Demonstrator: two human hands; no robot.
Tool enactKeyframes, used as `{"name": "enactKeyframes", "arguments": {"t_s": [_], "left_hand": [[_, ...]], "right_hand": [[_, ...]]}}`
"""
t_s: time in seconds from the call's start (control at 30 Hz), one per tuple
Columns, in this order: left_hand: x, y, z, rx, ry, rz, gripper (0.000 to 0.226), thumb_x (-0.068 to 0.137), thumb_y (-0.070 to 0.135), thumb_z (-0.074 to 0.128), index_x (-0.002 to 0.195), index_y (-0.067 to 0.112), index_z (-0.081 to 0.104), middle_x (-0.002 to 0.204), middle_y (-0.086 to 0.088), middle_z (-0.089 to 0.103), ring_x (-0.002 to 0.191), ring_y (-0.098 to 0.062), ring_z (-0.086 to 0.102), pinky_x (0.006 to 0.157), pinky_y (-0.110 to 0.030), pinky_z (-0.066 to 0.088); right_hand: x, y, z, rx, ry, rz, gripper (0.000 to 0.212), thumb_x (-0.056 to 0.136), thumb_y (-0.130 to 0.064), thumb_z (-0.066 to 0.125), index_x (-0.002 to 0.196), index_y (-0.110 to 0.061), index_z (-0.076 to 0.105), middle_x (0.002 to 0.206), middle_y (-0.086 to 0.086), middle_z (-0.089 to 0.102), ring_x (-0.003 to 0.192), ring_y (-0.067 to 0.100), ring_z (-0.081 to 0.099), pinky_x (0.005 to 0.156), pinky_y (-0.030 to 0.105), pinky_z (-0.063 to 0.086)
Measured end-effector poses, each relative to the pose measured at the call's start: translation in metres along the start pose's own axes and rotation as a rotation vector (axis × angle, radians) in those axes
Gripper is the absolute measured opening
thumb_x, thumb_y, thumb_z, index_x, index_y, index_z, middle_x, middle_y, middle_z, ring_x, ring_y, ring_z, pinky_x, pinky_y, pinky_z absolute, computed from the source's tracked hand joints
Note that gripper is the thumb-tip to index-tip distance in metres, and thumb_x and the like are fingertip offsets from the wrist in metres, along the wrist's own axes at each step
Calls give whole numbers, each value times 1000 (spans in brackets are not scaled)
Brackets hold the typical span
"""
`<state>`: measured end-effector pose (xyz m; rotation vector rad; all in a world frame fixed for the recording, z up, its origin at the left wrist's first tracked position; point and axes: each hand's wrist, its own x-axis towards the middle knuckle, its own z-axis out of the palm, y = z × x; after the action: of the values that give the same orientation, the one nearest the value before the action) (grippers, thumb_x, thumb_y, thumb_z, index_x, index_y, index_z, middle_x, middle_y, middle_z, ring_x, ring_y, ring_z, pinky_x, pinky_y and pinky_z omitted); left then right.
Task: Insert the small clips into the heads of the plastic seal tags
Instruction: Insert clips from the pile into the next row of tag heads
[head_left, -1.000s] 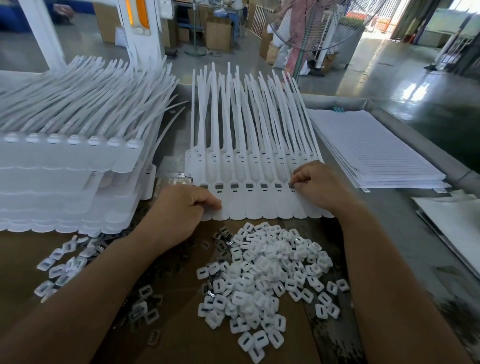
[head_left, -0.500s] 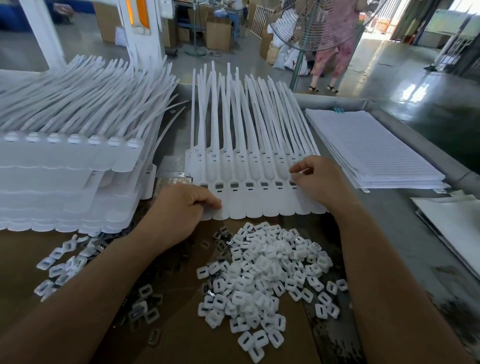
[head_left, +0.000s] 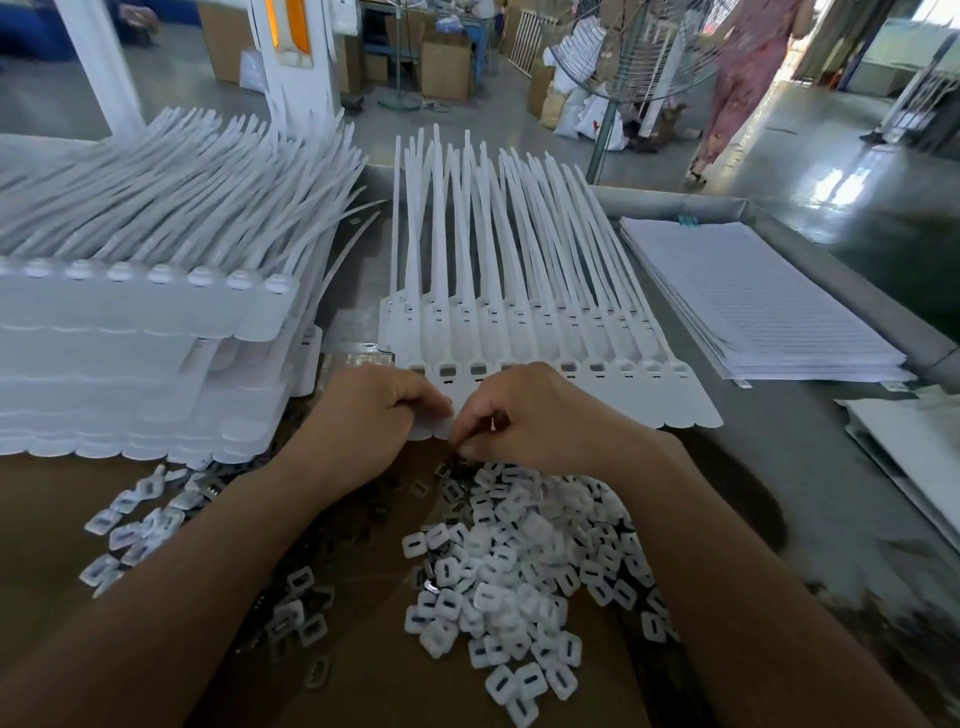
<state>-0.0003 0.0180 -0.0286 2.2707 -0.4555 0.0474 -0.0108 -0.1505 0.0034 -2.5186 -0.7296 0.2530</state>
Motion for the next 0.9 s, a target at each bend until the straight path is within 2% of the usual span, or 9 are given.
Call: {"name": "enactKeyframes", "arguments": {"t_s": [0.17,0.3,0.4,0.53,0.67,0.77,0.83,0.9], "left_hand": [[0,1,0,-3,-2,-22,39,78,-8,45,88,17,73,77,18,60,75,10,53,66,3,37],[-1,2,-1,-16,-9,-21,36,78,-6,48,87,18,73,72,24,57,73,11,54,65,4,36],[-2,1,-1,-7,-9,-10,41,78,-8,45,85,22,72,70,28,55,70,16,53,63,5,35],[0,-2,0,10,3,-13,43,78,-10,43,90,19,73,74,29,53,72,15,51,66,5,35],[-1,-2,0,2,-8,-10,44,78,-9,43,89,22,73,70,28,55,71,19,51,64,3,36],[0,-2,0,3,-9,-15,44,78,-8,43,88,23,73,70,29,55,72,17,52,63,2,38],[0,-2,0,6,-12,-19,44,78,-8,43,89,23,73,71,30,55,73,16,52,63,2,38],[0,-3,0,9,-8,-23,44,79,-7,43,90,23,72,77,28,56,75,16,51,66,3,36]], "right_hand": [[4,0,8,-84,-6,-10,16,79,-14,68,94,-18,73,79,-17,55,64,-12,45,64,-3,32],[4,0,10,-85,-24,11,9,79,-14,68,87,-18,70,74,-21,50,65,-9,45,61,0,34],[3,1,9,-21,-16,37,10,83,-11,62,84,-20,62,75,-20,49,70,-5,48,61,2,36],[-1,4,2,137,59,74,16,85,-5,58,82,-21,59,77,-3,63,74,11,60,69,22,49],[-2,5,-1,126,52,51,19,86,-6,58,92,-19,70,81,-3,66,78,9,62,72,19,47],[-2,7,-1,121,11,50,19,85,-8,61,98,-18,71,78,-13,62,77,2,60,73,12,47],[-2,7,-1,122,15,51,17,84,-10,64,98,-17,71,77,-19,59,73,-4,58,70,7,45],[-2,9,-3,146,61,67,11,85,-14,64,92,-17,71,77,-16,64,73,-1,60,70,9,45]]}}
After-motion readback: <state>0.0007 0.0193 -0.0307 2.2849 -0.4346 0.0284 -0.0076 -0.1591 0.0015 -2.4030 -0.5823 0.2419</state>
